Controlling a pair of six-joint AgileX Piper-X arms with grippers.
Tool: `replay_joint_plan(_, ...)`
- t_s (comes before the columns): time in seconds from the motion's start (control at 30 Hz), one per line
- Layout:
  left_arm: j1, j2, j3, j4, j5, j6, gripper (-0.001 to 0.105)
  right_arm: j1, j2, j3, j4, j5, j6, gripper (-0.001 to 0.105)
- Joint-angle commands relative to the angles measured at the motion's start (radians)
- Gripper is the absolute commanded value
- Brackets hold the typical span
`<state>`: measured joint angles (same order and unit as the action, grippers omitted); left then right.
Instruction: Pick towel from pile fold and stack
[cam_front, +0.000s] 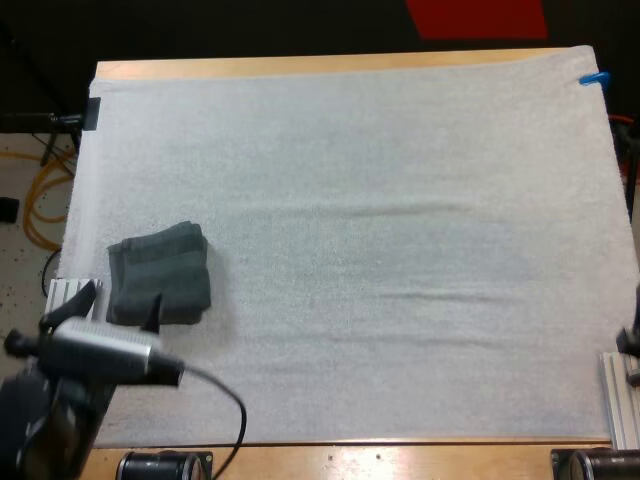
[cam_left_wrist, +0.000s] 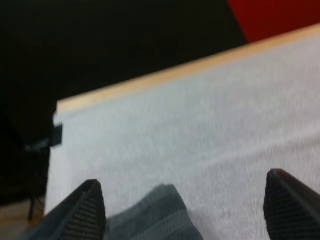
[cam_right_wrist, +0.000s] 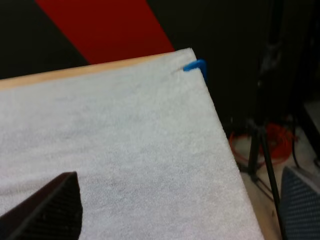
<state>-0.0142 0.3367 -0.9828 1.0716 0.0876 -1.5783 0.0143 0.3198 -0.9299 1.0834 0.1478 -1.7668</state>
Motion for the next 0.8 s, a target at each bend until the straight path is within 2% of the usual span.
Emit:
replay_joint_plan(0.0,-0.004,-0.034,-0.002,0.008,-0.009,-0.012,0.064,-0.003,-0.038,0.004,0.015,-0.003,-0.001,0.078)
replay_joint_plan(0.23,-0.004,-0.251,-0.002,0.094,-0.009,-0.012,0.064,-0.003,-0.252,0.008,0.059,-0.003,-0.003,0.078)
replay_joint_plan(0.37,-0.004,-0.362,-0.002,0.216,-0.009,-0.010,0.064,-0.003,-0.383,0.011,0.062,-0.003,-0.008,0.078)
replay_joint_plan(0.47,-0.004,-0.428,0.012,0.329,-0.009,-0.010,0.064,0.001,-0.368,-0.008,0.148,0.012,-0.015,0.078)
replay_joint_plan(0.63,-0.004,-0.497,0.037,0.485,-0.009,-0.010,0.064,0.000,-0.377,-0.005,0.122,-0.028,-0.010,0.078)
replay_joint_plan(0.77,0.003,-0.494,0.046,0.475,-0.009,-0.010,0.064,0.000,-0.376,0.008,0.093,-0.029,-0.052,0.078)
